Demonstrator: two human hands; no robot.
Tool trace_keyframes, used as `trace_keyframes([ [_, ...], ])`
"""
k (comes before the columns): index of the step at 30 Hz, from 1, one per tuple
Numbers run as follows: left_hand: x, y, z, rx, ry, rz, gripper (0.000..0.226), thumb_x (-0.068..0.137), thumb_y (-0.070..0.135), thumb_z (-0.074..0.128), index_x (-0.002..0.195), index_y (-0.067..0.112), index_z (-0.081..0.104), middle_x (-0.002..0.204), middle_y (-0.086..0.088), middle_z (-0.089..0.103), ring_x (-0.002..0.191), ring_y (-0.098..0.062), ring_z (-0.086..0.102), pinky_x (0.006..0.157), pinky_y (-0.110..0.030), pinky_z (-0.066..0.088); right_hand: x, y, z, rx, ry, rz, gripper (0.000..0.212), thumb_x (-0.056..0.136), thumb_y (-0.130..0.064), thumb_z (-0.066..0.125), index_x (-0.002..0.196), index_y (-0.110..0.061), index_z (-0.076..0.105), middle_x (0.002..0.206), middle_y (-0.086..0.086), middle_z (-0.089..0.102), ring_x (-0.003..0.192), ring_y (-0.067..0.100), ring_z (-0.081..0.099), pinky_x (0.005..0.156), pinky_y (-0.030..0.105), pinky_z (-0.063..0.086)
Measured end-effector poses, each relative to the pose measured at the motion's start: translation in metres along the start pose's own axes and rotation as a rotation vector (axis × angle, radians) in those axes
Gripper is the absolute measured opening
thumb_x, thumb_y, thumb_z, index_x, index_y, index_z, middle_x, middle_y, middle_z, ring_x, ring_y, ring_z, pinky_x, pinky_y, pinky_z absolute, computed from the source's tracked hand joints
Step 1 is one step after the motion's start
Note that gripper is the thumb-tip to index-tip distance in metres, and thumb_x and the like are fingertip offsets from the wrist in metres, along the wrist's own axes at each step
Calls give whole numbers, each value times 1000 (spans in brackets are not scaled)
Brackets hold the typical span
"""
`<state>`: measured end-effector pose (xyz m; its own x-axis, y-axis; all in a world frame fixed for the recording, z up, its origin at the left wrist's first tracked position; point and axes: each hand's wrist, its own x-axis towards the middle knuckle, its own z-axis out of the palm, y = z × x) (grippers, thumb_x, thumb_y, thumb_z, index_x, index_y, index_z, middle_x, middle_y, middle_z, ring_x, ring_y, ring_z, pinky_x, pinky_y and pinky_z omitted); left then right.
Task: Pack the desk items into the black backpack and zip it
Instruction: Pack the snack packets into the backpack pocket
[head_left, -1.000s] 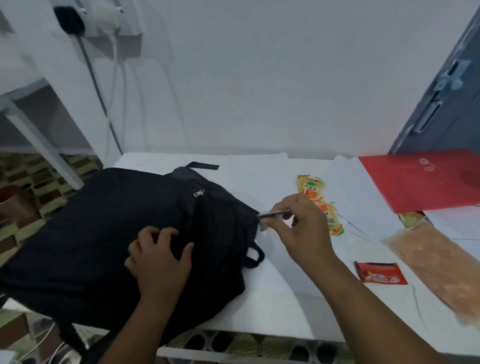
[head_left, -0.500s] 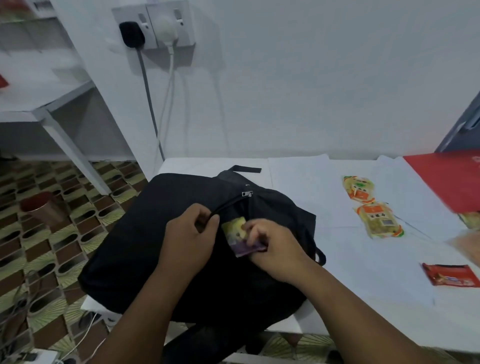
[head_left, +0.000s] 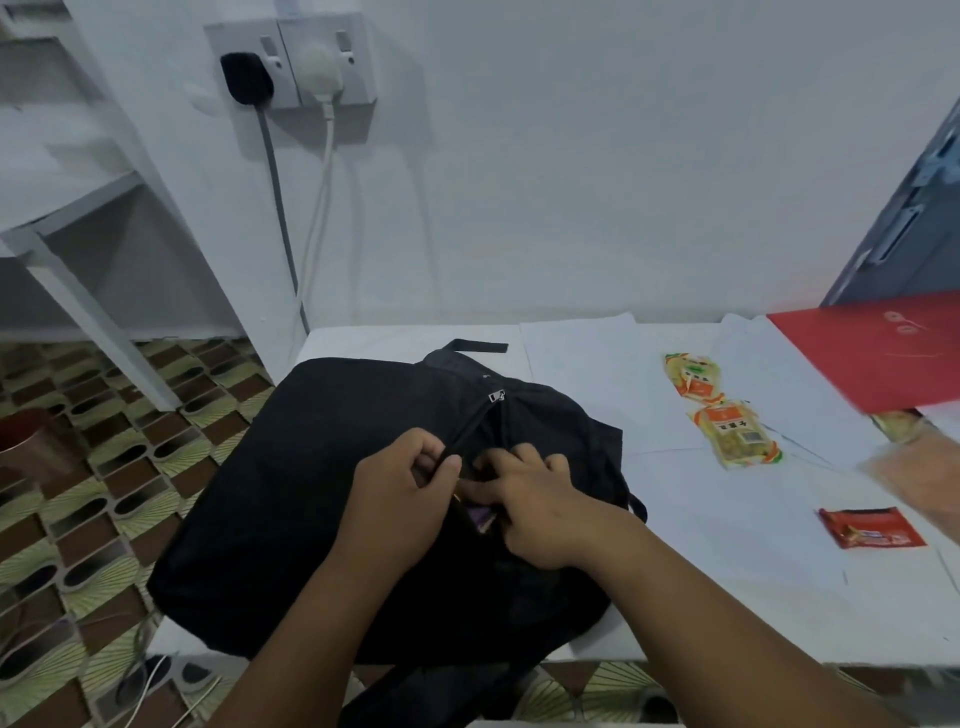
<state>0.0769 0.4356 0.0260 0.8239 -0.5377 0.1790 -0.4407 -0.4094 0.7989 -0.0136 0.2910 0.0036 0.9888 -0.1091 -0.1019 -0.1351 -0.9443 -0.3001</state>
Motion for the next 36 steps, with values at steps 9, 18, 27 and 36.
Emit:
trace_keyframes([
  [9,-1,-4,10,-6,-44,-28,15,89,20,73,78,21,63,70,4,63,60,-1,55,59,-11,44,-12,9,7,278,43,-7,62,88,-13,56,145,-37,47,145,-13,38,129,14,31,106,33,22],
  [18,-4,6,68,153,-31,90,22,81,36,78,90,31,59,78,11,58,71,-5,55,66,-25,48,-68,77,3,472,500,160,29,87,-8,65,108,-25,74,113,-19,62,115,0,52,100,8,34],
  [27,-6,10,141,273,50,-35,20,92,3,54,104,18,58,85,-1,58,73,-16,54,68,-34,42,-129,178,-11,509,447,620,28,94,-20,64,122,-22,64,127,-6,59,112,9,55,91,18,37],
  [36,-22,13,112,365,151,34,26,84,18,76,105,21,63,90,7,55,87,-17,53,71,-29,44,-75,116,-12,627,276,389,49,93,-34,66,138,-21,53,134,-2,56,119,15,57,96,21,43],
])
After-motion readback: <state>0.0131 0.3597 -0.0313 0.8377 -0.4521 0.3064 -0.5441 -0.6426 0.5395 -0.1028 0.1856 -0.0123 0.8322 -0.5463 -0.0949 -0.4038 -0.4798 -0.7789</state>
